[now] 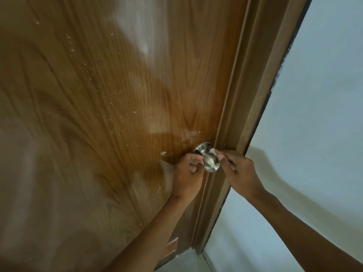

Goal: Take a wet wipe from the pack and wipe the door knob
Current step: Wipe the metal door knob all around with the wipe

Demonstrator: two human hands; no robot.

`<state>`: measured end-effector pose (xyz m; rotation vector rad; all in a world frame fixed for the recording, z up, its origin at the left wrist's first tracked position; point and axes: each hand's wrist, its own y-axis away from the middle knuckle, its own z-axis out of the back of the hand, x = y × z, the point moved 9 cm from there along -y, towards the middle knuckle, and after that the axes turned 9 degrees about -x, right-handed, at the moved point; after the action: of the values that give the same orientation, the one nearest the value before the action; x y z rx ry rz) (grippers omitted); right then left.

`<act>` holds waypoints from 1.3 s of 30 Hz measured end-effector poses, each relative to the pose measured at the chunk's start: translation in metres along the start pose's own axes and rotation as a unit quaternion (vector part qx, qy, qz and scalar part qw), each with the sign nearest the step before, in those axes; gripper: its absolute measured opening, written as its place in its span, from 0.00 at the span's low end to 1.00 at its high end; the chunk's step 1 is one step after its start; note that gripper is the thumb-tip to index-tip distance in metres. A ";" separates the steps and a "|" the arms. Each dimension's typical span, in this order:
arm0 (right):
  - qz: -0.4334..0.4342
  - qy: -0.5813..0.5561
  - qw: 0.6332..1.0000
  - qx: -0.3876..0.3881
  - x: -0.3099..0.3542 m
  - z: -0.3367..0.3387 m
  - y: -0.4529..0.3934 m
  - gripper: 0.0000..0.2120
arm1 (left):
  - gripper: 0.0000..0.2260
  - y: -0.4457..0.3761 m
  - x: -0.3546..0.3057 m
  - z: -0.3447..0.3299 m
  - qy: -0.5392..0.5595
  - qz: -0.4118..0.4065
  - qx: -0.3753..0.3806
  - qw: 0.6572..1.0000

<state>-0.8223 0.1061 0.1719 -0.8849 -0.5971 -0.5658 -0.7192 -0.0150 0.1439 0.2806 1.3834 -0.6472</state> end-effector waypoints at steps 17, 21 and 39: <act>-0.120 -0.089 0.989 -0.023 -0.016 -0.017 -0.022 0.17 | 0.07 0.000 0.005 -0.004 0.041 -0.002 -0.004 0.999; -0.166 -0.080 0.982 -0.041 -0.020 -0.017 -0.023 0.21 | 0.07 0.002 0.004 -0.004 0.040 0.001 -0.012 0.999; -0.033 0.053 0.994 0.094 0.002 -0.020 -0.024 0.17 | 0.06 0.003 0.005 0.008 0.079 0.029 -0.069 0.994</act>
<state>-0.8321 0.0769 0.1764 -0.6557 -0.5742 -0.6033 -0.7111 -0.0185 0.1398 0.2650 1.5595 -0.4856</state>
